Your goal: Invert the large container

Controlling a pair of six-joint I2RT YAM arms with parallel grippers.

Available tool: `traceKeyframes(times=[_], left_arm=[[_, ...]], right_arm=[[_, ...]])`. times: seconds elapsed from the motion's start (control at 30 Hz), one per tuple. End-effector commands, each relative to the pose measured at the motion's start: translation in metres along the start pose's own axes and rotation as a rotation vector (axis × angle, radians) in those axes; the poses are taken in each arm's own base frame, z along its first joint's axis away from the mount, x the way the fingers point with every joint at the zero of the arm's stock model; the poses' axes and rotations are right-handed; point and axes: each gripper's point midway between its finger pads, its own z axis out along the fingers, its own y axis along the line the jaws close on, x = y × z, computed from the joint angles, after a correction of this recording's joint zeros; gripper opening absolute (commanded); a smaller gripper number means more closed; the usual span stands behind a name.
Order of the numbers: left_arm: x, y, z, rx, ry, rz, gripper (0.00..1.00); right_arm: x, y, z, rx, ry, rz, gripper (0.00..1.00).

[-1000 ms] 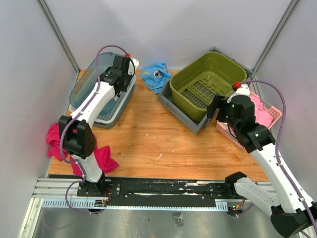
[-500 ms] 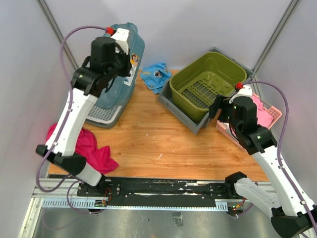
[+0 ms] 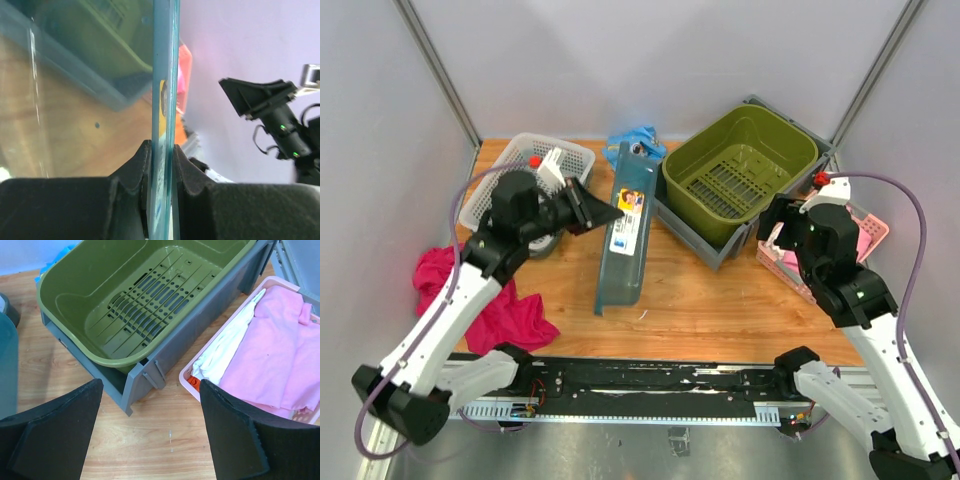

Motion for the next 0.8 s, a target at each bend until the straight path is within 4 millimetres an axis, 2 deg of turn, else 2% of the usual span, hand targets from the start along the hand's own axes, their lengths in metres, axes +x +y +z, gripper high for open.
traceKeyframes(times=[0.0,0.3,0.43,0.6,0.77], left_arm=[[-0.001,-0.053,-0.029,0.360,-0.131,-0.226,0.00],[0.025,-0.014,-0.042,0.347,-0.215,-0.432,0.00],[0.044,0.018,-0.035,0.318,-0.233,-0.533,0.00],[0.068,0.045,-0.029,0.360,-0.226,-0.639,0.00],[0.089,0.080,-0.025,0.211,-0.235,-0.615,0.00]], right_arm=[[-0.017,-0.016,-0.014,0.050,-0.056,-0.003,0.80],[-0.007,-0.019,-0.020,0.046,-0.042,0.002,0.80],[-0.003,-0.017,-0.020,0.034,-0.030,0.017,0.79],[-0.003,-0.012,-0.019,0.015,-0.018,0.022,0.79],[0.002,-0.011,-0.016,0.011,-0.001,0.016,0.79]])
